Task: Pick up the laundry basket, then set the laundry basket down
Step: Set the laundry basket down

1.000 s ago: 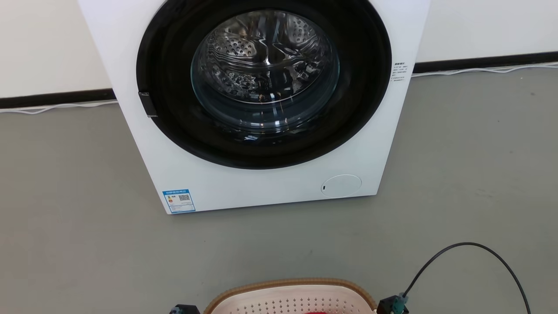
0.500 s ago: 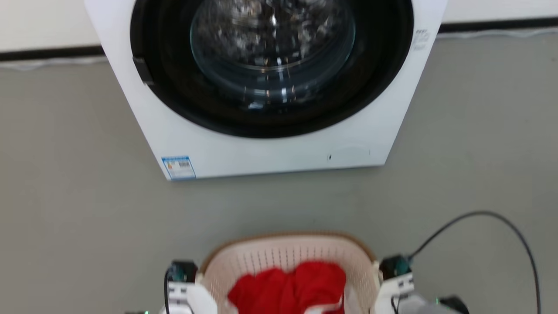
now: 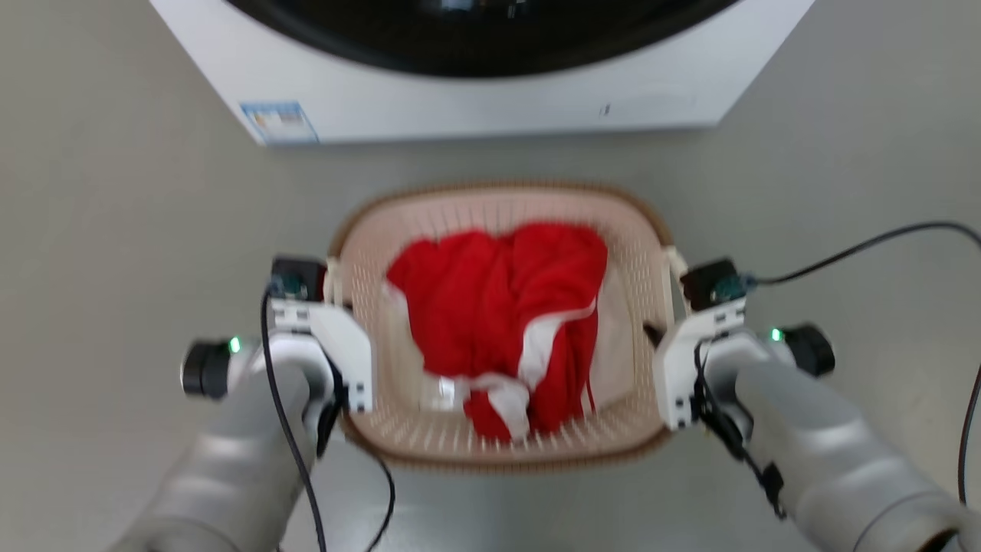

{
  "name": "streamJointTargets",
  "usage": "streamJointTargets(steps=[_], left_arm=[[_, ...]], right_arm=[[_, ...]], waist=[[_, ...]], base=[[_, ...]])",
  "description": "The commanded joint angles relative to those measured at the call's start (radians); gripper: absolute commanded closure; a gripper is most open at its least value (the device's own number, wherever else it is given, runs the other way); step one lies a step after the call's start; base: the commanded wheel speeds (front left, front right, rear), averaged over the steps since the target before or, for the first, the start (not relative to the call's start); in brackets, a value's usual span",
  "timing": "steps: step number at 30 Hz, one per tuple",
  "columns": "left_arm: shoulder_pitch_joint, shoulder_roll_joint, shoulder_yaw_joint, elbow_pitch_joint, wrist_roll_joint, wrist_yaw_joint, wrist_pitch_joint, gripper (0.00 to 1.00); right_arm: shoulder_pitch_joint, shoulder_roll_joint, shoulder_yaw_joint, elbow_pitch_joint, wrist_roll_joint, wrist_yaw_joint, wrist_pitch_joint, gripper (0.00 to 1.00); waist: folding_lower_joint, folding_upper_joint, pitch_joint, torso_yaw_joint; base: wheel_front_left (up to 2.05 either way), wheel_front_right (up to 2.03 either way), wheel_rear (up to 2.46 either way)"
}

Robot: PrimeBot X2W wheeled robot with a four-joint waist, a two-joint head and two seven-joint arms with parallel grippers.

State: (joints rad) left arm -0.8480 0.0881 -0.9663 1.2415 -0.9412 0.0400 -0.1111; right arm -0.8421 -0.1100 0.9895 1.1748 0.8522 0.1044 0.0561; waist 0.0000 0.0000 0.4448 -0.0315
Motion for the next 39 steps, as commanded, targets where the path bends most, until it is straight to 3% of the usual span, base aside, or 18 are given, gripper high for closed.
streamJointTargets(steps=[1,9,16,39], left_arm=[[-0.052,-0.019,0.012,-0.024,0.014,-0.004,-0.017,1.0],[-0.199,-0.025,0.019,-0.02,0.027,-0.006,-0.08,1.0],[-0.267,-0.028,0.025,-0.008,0.033,-0.006,-0.12,1.0],[-0.339,-0.024,0.001,0.032,0.072,-0.022,-0.125,1.0]], right_arm=[[-0.021,0.06,0.014,-0.044,-0.02,0.026,-0.036,1.0],[-0.147,0.022,0.013,-0.022,-0.035,0.026,-0.136,1.0],[-0.22,0.005,0.006,0.003,-0.028,0.026,-0.185,1.0],[-0.282,0.029,-0.005,0.067,0.011,0.026,-0.236,1.0]], waist=[[0.0,0.0,0.128,0.01],[0.0,0.0,0.307,0.032],[0.0,0.0,0.399,0.039],[0.0,0.0,0.473,0.011]], base=[[0.0,0.0,0.0],[0.0,0.0,0.0],[0.0,0.0,0.0],[0.0,0.0,0.0]])
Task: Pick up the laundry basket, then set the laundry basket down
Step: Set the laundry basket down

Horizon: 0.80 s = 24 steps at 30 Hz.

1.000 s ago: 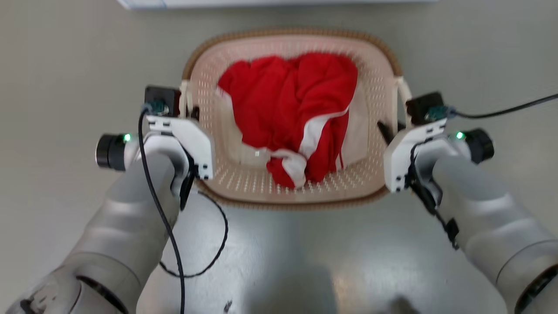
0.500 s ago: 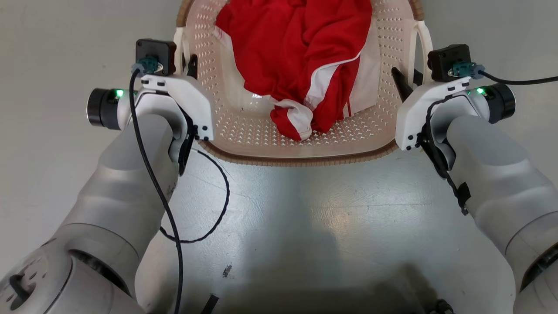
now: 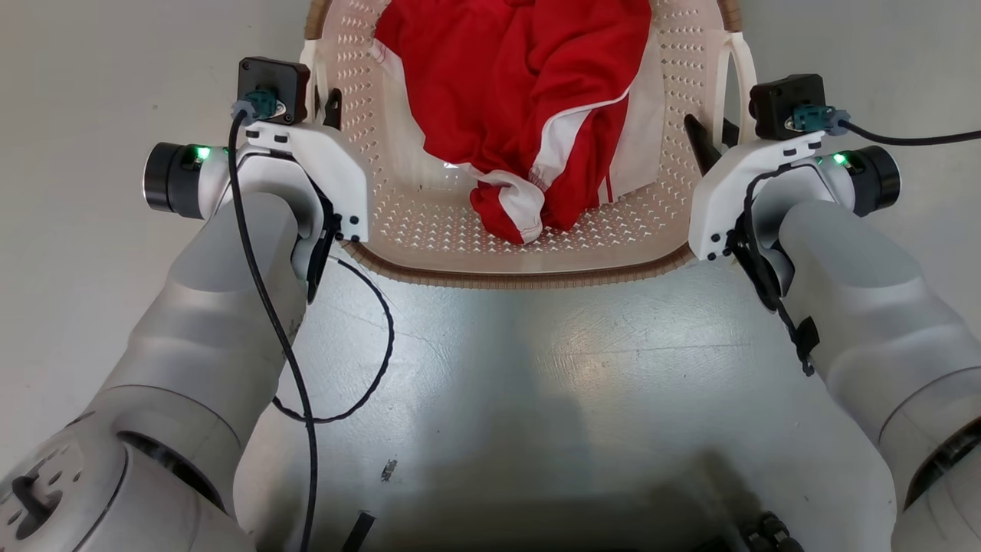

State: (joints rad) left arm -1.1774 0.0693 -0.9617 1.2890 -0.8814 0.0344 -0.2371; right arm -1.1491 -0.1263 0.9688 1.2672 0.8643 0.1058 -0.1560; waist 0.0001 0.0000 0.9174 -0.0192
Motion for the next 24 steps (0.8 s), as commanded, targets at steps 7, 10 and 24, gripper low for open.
streamJointTargets(steps=[7,10,24], left_arm=[[-0.016,-0.002,-0.008,-0.009,0.01,-0.017,0.006,1.0],[-0.018,-0.002,-0.01,-0.007,0.009,-0.017,0.009,1.0],[0.001,0.006,0.006,-0.001,-0.017,0.026,0.015,0.0]], right_arm=[[0.024,0.049,0.02,-0.022,0.013,0.025,-0.025,1.0],[0.024,0.05,0.02,-0.018,0.02,0.025,-0.024,1.0],[0.022,0.05,-0.02,0.021,0.01,0.025,-0.069,0.0]], waist=[[-0.0001,0.0,0.01,-0.009],[-0.0001,0.0,0.014,-0.011],[-0.0001,0.0,0.006,-0.021]], base=[[0.0,0.0,0.0],[0.0,0.0,0.0],[0.0,0.0,0.0]])
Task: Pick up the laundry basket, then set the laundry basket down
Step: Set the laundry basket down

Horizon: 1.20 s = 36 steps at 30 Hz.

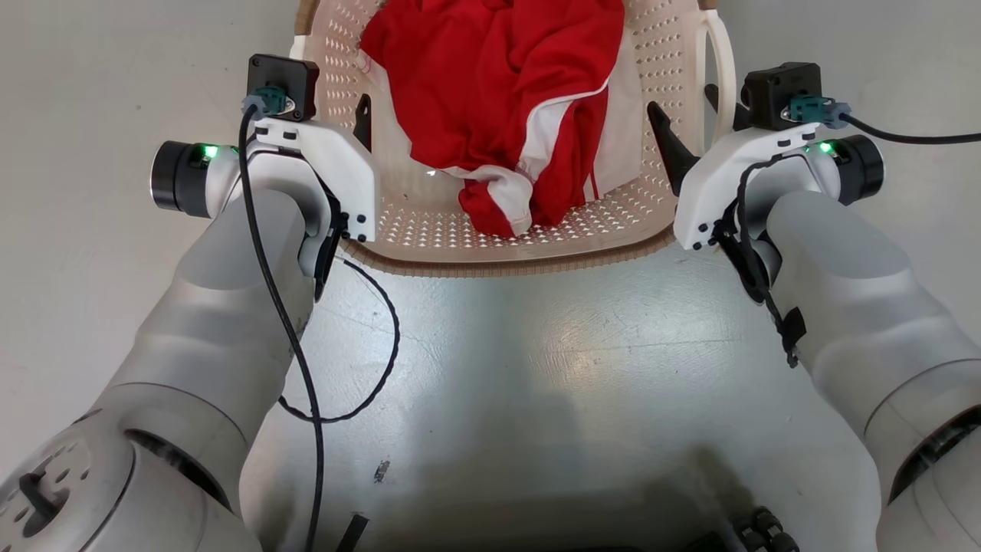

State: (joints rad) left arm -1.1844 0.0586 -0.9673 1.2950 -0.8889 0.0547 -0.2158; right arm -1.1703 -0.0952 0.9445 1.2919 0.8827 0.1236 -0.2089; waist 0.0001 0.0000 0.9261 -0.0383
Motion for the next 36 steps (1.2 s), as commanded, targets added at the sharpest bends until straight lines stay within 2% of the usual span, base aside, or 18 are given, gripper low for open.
streamJointTargets(steps=[1,13,16,36], left_arm=[[0.01,0.018,0.011,-0.007,-0.009,0.006,-0.005,0.0],[0.034,0.031,0.001,-0.005,-0.012,0.003,0.008,0.0],[0.039,0.033,0.0,-0.007,-0.016,-0.021,0.003,0.0],[0.026,0.038,-0.025,-0.005,-0.007,0.003,0.015,0.0]], right_arm=[[0.044,0.02,0.002,-0.003,-0.009,0.007,-0.017,0.0],[0.065,0.03,-0.011,-0.001,-0.013,0.007,-0.026,0.0],[0.071,0.031,-0.013,-0.001,-0.014,0.007,-0.022,0.0],[0.076,0.041,-0.03,-0.001,-0.009,0.007,-0.029,0.0]], waist=[[0.0,0.0,-0.006,-0.003],[0.0,0.0,-0.043,-0.016],[0.0,0.0,-0.049,-0.015],[0.0,0.0,-0.017,-0.038]], base=[[0.0,0.0,0.0],[0.0,0.0,0.0],[0.0,0.0,0.0],[0.0,0.0,0.0]])
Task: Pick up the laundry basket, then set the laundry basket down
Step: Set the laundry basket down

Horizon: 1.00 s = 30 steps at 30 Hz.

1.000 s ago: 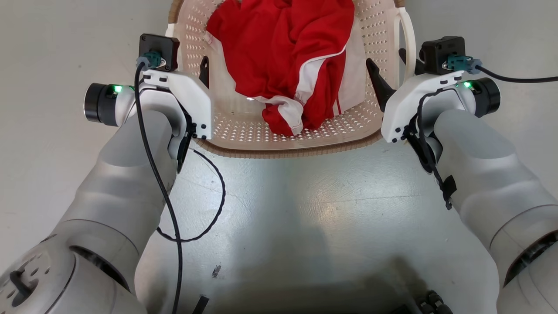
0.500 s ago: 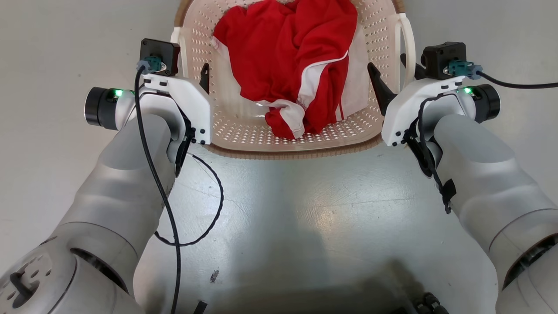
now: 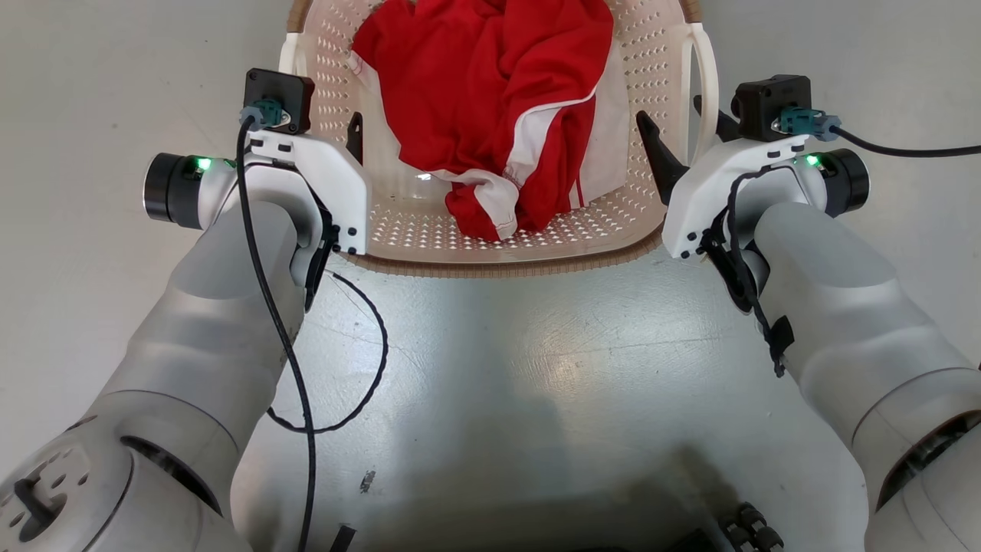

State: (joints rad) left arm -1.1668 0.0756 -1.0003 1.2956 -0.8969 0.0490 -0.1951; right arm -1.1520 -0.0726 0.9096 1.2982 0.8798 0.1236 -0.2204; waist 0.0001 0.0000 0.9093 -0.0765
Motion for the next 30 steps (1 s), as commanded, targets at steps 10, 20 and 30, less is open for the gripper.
streamJointTargets(steps=[10,20,30], left_arm=[[0.003,0.023,0.006,-0.006,-0.005,0.005,-0.01,0.0],[0.001,0.034,0.005,-0.005,-0.011,0.003,-0.011,0.0],[0.001,0.042,0.007,-0.005,-0.019,0.001,-0.017,0.0]], right_arm=[[0.057,0.02,-0.004,-0.008,-0.007,0.007,-0.016,0.0],[0.061,0.015,-0.016,-0.008,-0.018,0.007,-0.014,0.0],[0.064,0.004,-0.04,-0.007,-0.033,0.007,-0.016,0.0]], waist=[[0.0,0.0,0.007,-0.005],[0.0,0.0,0.006,-0.008],[0.0,0.0,0.006,-0.013]], base=[[0.0,0.0,0.0],[0.0,0.0,0.0],[0.0,0.0,0.0]])
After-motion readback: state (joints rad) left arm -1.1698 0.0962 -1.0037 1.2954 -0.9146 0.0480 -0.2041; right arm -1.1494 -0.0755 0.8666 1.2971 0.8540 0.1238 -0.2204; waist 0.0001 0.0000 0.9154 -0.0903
